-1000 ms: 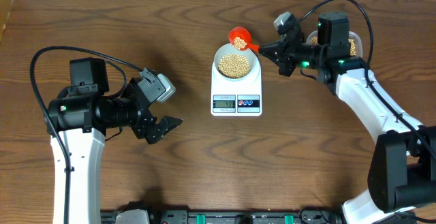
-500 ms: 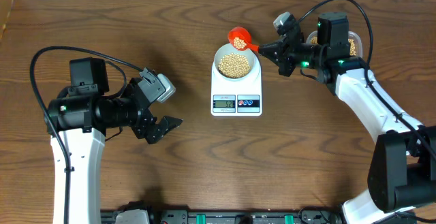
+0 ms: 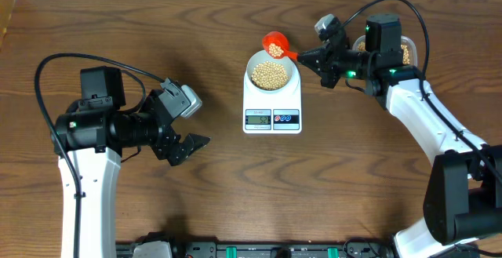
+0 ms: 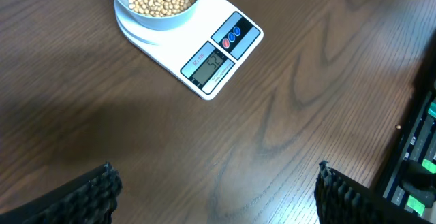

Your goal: Scoop item into bowl and weigh 50g on scale

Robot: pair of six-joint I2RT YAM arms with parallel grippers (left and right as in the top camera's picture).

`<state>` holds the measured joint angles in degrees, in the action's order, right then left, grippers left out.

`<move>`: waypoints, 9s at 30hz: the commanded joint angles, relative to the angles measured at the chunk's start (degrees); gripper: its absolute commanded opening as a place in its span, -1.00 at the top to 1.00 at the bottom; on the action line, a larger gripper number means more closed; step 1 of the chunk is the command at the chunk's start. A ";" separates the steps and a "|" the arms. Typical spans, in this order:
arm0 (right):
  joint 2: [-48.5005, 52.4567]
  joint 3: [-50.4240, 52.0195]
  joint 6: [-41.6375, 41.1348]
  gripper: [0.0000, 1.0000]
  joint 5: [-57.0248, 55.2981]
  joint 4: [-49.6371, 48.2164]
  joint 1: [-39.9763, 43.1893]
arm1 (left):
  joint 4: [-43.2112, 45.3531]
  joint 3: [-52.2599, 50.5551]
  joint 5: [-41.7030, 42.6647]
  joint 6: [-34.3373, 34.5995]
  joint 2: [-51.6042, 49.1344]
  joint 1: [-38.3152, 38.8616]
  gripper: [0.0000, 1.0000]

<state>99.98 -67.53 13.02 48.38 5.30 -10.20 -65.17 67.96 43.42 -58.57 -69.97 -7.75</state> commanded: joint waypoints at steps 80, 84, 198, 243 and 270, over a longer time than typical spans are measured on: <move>-11.06 0.04 17.46 0.98 2.14 11.82 13.97 | -0.17 1.53 0.92 -0.74 0.37 0.11 -0.86; -7.28 0.04 17.49 0.98 -1.55 9.73 7.56 | -0.17 1.53 0.92 -0.74 0.37 0.11 -0.87; 3.54 0.04 10.99 0.98 -15.43 9.42 -9.79 | -0.17 1.53 0.92 -0.74 0.37 0.11 -0.86; 3.54 0.02 -3.61 0.98 5.33 0.52 0.76 | -0.17 1.55 0.92 -0.74 0.37 0.11 -0.86; 5.14 0.04 16.33 0.98 -14.97 6.12 -6.78 | -0.17 1.55 0.92 -0.74 0.37 0.11 -0.86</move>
<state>104.53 -67.48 26.30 35.51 11.35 -16.40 -65.17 67.96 43.42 -58.57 -69.97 -7.75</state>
